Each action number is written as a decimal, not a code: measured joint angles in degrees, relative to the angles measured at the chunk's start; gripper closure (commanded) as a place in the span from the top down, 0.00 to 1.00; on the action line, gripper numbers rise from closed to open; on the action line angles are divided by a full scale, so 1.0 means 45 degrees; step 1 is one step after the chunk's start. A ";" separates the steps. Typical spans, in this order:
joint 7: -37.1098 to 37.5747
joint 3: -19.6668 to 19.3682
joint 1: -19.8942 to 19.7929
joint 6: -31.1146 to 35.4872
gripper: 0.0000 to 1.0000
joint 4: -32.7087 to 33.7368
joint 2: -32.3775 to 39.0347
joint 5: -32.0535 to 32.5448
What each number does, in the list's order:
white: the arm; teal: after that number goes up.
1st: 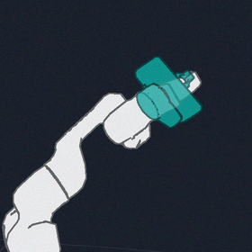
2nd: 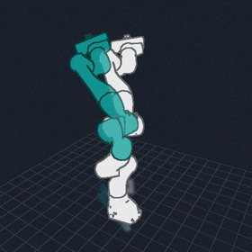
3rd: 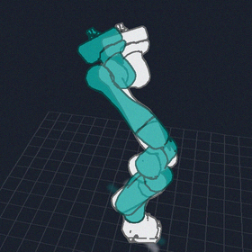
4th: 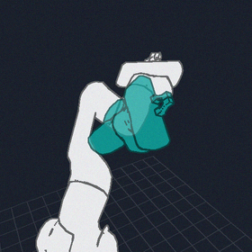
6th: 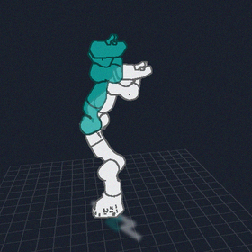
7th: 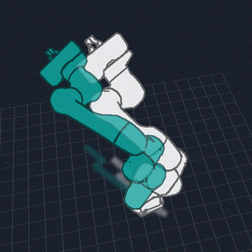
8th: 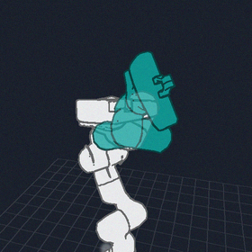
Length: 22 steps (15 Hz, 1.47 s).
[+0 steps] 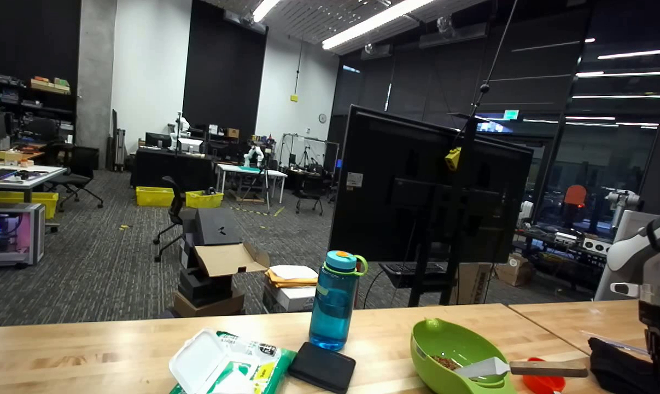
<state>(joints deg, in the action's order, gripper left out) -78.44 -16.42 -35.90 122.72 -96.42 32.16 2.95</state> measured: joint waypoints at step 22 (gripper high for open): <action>0.0000 0.0273 -0.0101 -0.0040 0.02 0.0110 -0.0257 -0.0006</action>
<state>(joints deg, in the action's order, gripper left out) -78.44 -15.20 -36.35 122.54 -95.93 31.00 2.92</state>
